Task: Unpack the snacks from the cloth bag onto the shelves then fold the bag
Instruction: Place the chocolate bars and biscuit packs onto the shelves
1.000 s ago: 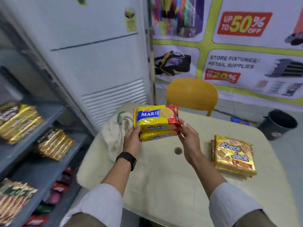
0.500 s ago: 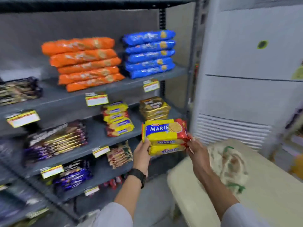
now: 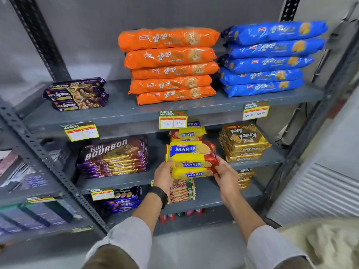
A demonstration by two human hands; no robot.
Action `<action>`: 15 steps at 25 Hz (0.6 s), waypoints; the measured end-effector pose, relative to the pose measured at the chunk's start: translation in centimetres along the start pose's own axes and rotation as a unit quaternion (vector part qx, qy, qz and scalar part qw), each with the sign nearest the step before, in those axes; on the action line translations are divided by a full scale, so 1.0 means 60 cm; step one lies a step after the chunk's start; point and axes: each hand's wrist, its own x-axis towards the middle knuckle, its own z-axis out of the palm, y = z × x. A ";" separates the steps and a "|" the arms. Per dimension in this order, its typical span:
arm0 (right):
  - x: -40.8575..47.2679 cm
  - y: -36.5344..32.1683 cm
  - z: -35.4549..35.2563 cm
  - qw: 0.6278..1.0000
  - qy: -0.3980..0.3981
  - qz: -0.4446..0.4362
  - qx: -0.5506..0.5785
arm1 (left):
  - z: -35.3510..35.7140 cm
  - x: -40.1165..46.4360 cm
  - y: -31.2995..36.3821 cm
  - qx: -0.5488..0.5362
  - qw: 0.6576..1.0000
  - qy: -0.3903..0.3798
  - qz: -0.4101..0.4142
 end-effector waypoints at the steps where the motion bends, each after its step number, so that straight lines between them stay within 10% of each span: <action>1: 0.030 0.004 0.006 1.000 0.009 0.011 -0.003 | 0.005 0.027 0.005 -0.001 1.000 0.003 -0.006; 15: 0.289 0.057 0.033 0.998 0.030 0.045 0.011 | 0.043 0.259 -0.006 0.002 0.998 0.056 -0.030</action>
